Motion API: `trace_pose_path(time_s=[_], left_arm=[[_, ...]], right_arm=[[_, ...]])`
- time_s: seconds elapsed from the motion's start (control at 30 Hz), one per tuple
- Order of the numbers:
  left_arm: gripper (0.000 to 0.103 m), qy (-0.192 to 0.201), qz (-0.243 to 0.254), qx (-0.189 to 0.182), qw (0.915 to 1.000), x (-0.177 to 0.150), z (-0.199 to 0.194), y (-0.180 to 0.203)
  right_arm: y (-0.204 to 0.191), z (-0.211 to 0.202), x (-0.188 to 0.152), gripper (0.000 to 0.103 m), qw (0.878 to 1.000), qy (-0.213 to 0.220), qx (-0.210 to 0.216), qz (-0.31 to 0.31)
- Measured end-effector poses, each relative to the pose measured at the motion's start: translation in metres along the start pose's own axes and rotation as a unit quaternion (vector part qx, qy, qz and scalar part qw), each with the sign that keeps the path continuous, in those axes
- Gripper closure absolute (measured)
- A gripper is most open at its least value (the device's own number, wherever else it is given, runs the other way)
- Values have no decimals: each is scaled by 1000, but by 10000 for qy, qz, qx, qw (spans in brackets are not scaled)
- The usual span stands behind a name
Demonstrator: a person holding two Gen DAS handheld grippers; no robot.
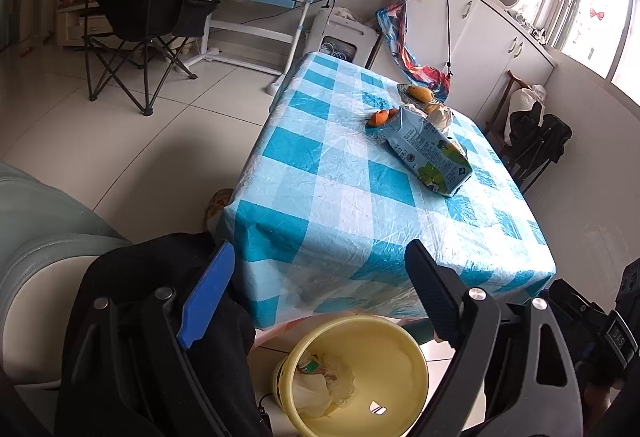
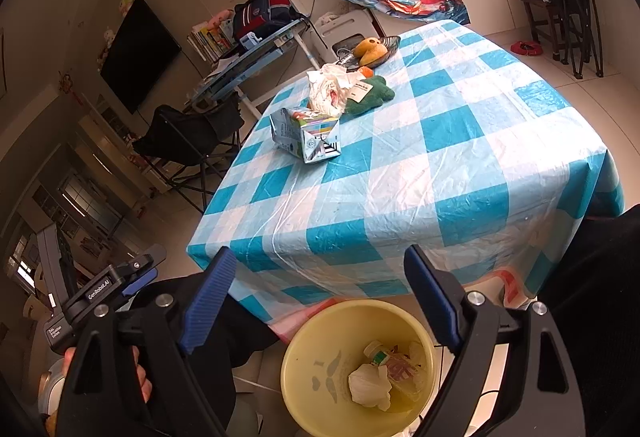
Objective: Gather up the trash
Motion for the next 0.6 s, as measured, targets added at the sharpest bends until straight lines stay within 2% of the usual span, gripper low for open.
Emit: trace_pose_path(time_s=[0.6], left_arm=[[19,-15,18,7,10000,0,1,0]], right_arm=[[-3,3,-1,20,9999,-40,-54,-100]])
Point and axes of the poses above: each gripper's, at about its wrist camera, not at the fingertips, and z roughly the way its jaws point, y to its right, x to its top, the point moved 6 cm from there along z, roughly the way its jaws point, and after that the axes turned 4 degrees about -z, right-handed, at the moved point
